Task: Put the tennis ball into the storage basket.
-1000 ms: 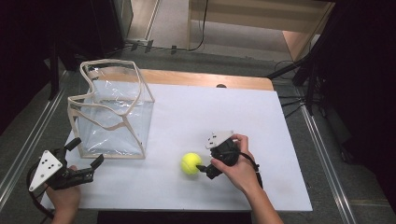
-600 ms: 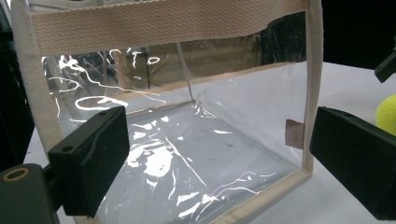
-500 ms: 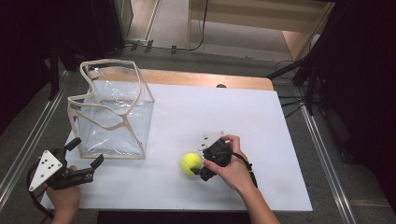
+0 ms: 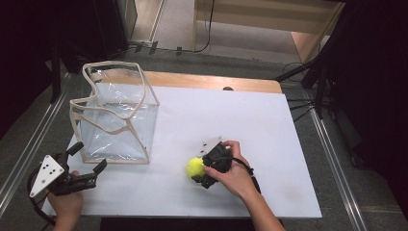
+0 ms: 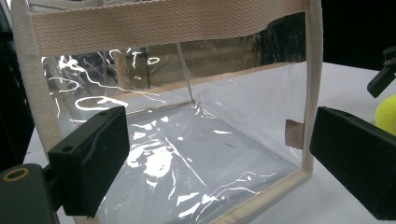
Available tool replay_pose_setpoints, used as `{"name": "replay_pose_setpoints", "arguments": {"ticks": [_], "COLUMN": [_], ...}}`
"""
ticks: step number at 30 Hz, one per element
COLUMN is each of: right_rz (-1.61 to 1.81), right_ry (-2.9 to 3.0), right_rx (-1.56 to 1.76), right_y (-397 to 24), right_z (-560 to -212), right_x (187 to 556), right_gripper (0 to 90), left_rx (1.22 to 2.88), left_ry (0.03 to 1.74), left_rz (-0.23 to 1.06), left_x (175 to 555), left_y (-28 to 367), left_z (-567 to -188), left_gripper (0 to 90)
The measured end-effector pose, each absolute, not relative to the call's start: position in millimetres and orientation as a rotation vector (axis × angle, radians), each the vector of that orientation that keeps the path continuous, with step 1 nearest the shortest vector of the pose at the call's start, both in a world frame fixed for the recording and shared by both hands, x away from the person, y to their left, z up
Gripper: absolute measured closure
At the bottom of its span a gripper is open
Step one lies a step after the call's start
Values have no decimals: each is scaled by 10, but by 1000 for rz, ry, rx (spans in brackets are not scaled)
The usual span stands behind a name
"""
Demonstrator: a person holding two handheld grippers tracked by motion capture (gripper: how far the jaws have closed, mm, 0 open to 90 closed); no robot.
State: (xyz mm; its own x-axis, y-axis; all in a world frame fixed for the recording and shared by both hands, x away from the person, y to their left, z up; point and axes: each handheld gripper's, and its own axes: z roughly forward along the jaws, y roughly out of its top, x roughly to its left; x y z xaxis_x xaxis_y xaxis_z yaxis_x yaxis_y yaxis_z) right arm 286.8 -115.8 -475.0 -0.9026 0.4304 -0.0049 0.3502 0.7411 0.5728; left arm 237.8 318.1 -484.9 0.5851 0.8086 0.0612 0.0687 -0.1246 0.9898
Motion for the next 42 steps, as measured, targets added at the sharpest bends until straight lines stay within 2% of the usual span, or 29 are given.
{"name": "replay_pose_setpoints", "arguments": {"ticks": [19,20,21,22,30,36,42], "right_rz": [858,858,849,847,840,887,870], "right_ry": [2863,2867,2865,2863,2910,2953,2955], "right_rx": [623,626,643,625,632,664,681], "right_y": [-1083,-1076,-1066,-1056,-1021,-1013,-984], "right_z": [-4840,-4846,-4849,-4857,-4893,-4905,-4904], "right_x": [2938,2938,2931,2942,2956,2966,2959], "right_gripper": [0,7,74,105,124,223,228], "left_rx": [1588,1587,1587,1587,1582,1584,1585], "left_ry": [759,759,760,761,759,759,761], "left_rz": [751,751,751,750,748,748,749], "left_x": [2381,2380,2379,2378,2380,2380,2378], "left_y": [3184,3184,3185,3185,3187,3187,3187], "left_z": [-4847,-4847,-4847,-4847,-4849,-4849,-4848], "left_gripper": [53,53,54,53,53,54,53]}}
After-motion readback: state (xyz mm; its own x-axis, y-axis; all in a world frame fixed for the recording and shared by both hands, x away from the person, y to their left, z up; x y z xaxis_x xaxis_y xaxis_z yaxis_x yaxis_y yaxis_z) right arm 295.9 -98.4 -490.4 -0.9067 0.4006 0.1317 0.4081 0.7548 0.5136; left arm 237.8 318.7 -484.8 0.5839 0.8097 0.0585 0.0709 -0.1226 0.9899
